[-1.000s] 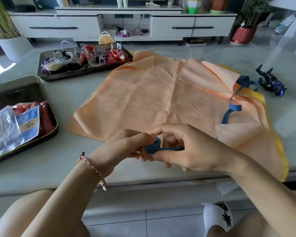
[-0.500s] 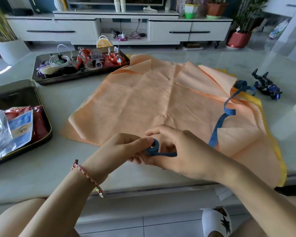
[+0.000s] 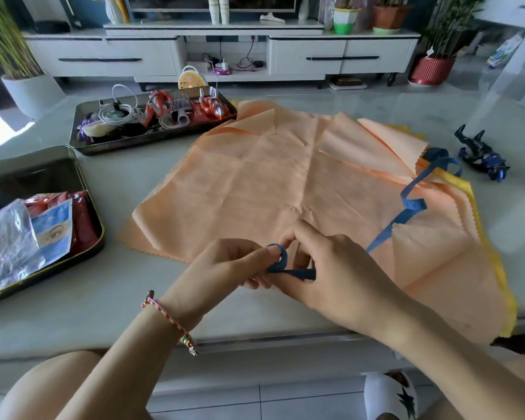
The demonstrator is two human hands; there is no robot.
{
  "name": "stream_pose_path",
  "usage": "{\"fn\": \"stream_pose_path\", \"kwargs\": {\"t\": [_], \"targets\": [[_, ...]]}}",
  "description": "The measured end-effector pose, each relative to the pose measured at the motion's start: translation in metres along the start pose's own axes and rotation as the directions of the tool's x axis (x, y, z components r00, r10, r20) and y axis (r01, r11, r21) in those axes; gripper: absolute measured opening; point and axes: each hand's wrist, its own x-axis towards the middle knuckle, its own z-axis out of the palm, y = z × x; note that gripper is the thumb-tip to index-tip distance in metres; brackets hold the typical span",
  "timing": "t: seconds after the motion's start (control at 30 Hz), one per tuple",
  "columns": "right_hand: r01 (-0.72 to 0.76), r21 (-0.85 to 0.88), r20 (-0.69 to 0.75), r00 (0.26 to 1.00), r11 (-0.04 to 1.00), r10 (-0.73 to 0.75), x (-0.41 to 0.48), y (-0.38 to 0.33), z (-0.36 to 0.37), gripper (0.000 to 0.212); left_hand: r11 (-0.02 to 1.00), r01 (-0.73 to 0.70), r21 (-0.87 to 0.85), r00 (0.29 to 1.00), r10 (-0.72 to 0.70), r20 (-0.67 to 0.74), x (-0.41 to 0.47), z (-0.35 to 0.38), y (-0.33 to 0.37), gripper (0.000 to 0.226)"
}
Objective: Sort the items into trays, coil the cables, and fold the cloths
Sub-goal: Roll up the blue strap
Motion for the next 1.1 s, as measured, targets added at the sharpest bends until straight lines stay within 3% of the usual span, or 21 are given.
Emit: {"fn": "stream_pose_path", "kwargs": {"t": [0.17, 0.27, 0.37, 0.47, 0.53, 0.7, 0.83, 0.93, 1.1], "targets": [[-0.069, 0.358, 0.290, 0.956, 0.931, -0.041, 0.000, 0.000, -0.011, 0.027, 0.997, 0.050, 0.055, 0.989, -0.057, 0.138, -0.001, -0.007, 0.002, 0.044], [-0.090, 0.381, 0.236, 0.972, 0.920, -0.003, 0.002, -0.003, -0.013, 0.023, 0.998, 0.061, -0.023, 0.993, -0.059, 0.103, -0.001, -0.007, 0.001, 0.045], [-0.050, 0.205, 0.038, 0.998, 0.978, 0.043, 0.002, -0.004, -0.009, 0.036, 0.980, 0.083, -0.182, 0.996, -0.074, 0.054, 0.000, -0.002, -0.001, 0.050], [0.001, -0.051, -0.049, 0.999, 0.999, -0.003, -0.001, -0.005, -0.004, 0.045, 0.993, 0.039, -0.112, 0.998, -0.033, 0.052, -0.002, 0.007, -0.002, 0.047], [0.023, -0.111, -0.042, 0.999, 0.994, -0.028, -0.001, -0.006, -0.003, 0.044, 0.999, 0.018, -0.048, 1.000, -0.018, 0.014, -0.001, 0.008, -0.002, 0.045], [-0.085, 0.310, 0.241, 0.970, 0.947, 0.008, 0.001, -0.003, -0.014, 0.030, 1.000, 0.023, -0.004, 0.998, -0.023, 0.056, 0.001, -0.001, 0.000, 0.039], [-0.118, 0.409, 0.323, 0.946, 0.905, -0.023, 0.000, -0.001, -0.020, 0.025, 1.000, 0.022, 0.021, 0.997, -0.023, 0.073, -0.001, -0.007, 0.000, 0.044], [-0.094, 0.356, 0.194, 0.981, 0.930, 0.025, 0.002, -0.001, -0.015, 0.024, 0.996, 0.029, -0.083, 0.999, -0.027, 0.025, -0.001, -0.003, -0.002, 0.038], [0.013, -0.109, -0.059, 0.998, 0.994, -0.019, -0.002, -0.004, 0.000, 0.038, 0.998, 0.002, -0.059, 1.000, -0.001, 0.019, -0.002, 0.008, -0.004, 0.043]]}}
